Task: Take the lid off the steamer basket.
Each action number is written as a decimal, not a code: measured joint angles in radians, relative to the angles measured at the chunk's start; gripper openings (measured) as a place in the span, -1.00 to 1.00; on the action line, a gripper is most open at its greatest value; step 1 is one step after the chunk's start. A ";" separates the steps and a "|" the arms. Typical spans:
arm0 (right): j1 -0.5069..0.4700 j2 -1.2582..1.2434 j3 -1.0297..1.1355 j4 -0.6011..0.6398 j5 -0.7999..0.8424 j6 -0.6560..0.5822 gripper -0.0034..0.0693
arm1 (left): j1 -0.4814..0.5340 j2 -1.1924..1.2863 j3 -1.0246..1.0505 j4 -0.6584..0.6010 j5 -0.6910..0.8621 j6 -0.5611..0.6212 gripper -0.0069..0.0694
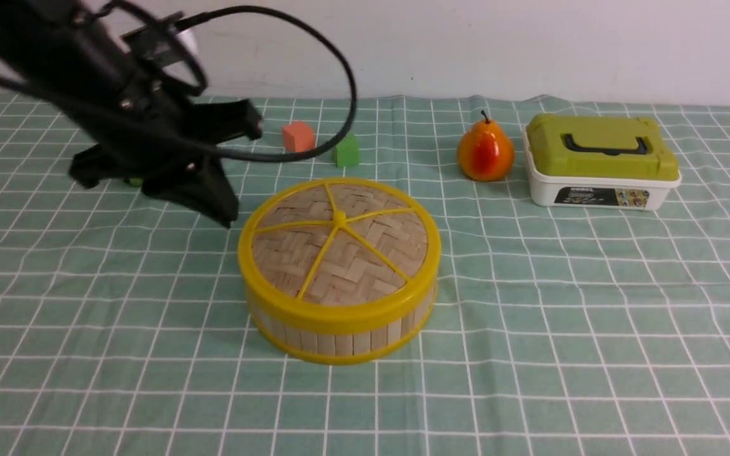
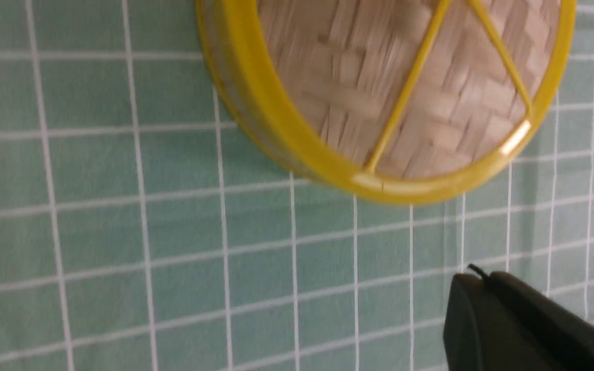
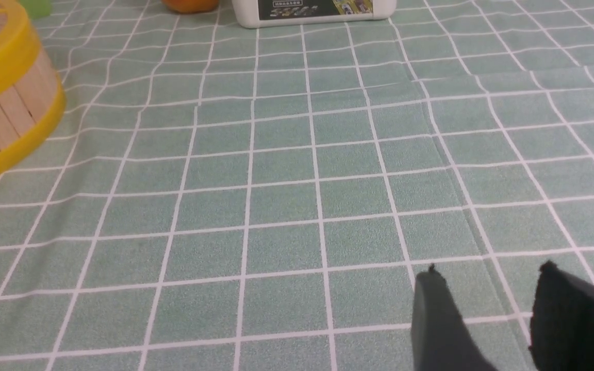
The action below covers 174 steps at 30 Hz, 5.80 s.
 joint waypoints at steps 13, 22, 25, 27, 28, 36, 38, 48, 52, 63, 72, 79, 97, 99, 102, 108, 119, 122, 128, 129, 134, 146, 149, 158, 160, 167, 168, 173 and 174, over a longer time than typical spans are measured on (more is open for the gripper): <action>0.000 0.000 0.000 0.000 0.000 0.000 -0.24 | -0.272 0.373 -0.448 0.409 0.015 -0.262 -0.57; 0.000 0.000 0.000 0.000 0.000 0.000 -0.24 | -0.272 0.385 -0.452 0.410 0.018 -0.281 0.03; 0.000 0.000 0.000 0.000 0.000 0.000 -0.24 | -0.272 0.408 -0.452 0.416 0.018 -0.281 0.07; 0.000 0.000 0.000 0.000 0.000 0.000 -0.24 | -0.272 0.428 -0.452 0.431 0.017 -0.281 0.08; 0.000 0.000 0.000 0.000 0.000 0.000 -0.24 | -0.272 0.436 -0.452 0.441 0.017 -0.281 0.07; 0.000 0.000 0.000 0.000 0.000 0.000 -0.24 | -0.272 0.475 -0.452 0.486 0.017 -0.281 -0.04; 0.000 0.000 0.000 0.000 0.000 0.000 -0.24 | -0.272 0.486 -0.452 0.491 0.016 -0.281 -0.06; 0.000 0.000 0.000 0.000 0.000 0.000 -0.24 | -0.272 0.493 -0.452 0.503 0.016 -0.281 -0.09; 0.000 0.000 0.000 0.000 0.000 0.000 -0.24 | -0.272 0.493 -0.452 0.503 0.015 -0.281 -0.09; 0.000 0.000 0.000 0.000 0.000 0.000 -0.24 | -0.272 0.508 -0.460 0.502 -0.007 -0.281 -0.26; 0.000 0.000 0.000 0.000 0.000 0.000 -0.24 | -0.273 0.512 -0.465 0.497 -0.003 -0.182 -0.53; 0.000 0.000 0.000 0.000 0.000 0.000 -0.24 | -0.273 0.509 -0.466 0.496 -0.001 -0.165 -0.53; 0.000 0.000 0.000 0.000 0.000 0.000 -0.24 | -0.179 0.108 -0.395 0.526 0.017 -0.091 -0.53; 0.000 0.000 0.000 0.000 0.000 0.000 -0.24 | -0.086 0.025 -0.248 0.527 0.017 -0.087 -0.53; 0.000 0.000 0.000 0.000 0.000 0.000 -0.24 | 0.021 -0.053 -0.084 0.527 0.017 -0.091 -0.53; 0.000 0.000 0.000 0.000 0.000 0.000 -0.24 | 0.172 -0.123 0.251 0.495 -0.090 -0.154 -0.53; 0.000 0.000 0.000 0.000 0.000 0.000 -0.24 | 0.205 0.022 0.500 0.402 -0.440 -0.226 -0.53; 0.000 0.000 0.000 0.000 0.000 0.000 -0.24 | 0.205 0.052 0.500 0.372 -0.467 -0.230 -0.53; 0.000 0.000 0.000 0.000 0.000 0.000 -0.24 | 0.205 0.070 0.500 0.342 -0.503 -0.233 -0.53; 0.000 0.000 0.000 0.000 0.000 0.000 -0.24 | 0.205 0.070 0.500 0.330 -0.508 -0.233 -0.53; 0.000 0.000 0.000 0.000 0.000 0.000 -0.24 | 0.207 0.071 0.497 0.290 -0.514 -0.233 -0.44; 0.000 0.000 0.000 0.000 0.000 0.000 -0.24 | 0.207 -0.070 0.303 0.258 -0.244 -0.157 0.06; 0.000 0.000 0.000 0.000 0.000 0.000 -0.24 | 0.207 -0.169 0.274 0.281 -0.196 -0.136 -0.18; 0.000 0.000 0.000 0.000 0.000 0.000 -0.24 | 0.207 -0.527 0.300 0.386 -0.056 -0.103 -0.85; 0.000 0.000 0.000 0.000 0.000 0.000 -0.24 | 0.207 -0.667 0.361 0.386 -0.040 -0.088 -0.85; 0.000 0.000 0.000 0.000 0.000 0.000 -0.24 | 0.207 -1.152 0.713 0.343 -0.140 -0.083 -0.85; 0.000 0.000 0.000 0.000 0.000 0.000 -0.24 | 0.207 -1.236 0.781 0.325 -0.182 -0.083 -0.85; 0.000 0.000 0.000 0.000 0.000 0.000 -0.24 | 0.207 -1.543 1.038 0.256 -0.365 -0.083 -0.85; 0.000 0.000 0.000 0.000 0.000 0.000 -0.24 | 0.207 -1.598 1.087 0.240 -0.400 -0.083 -0.85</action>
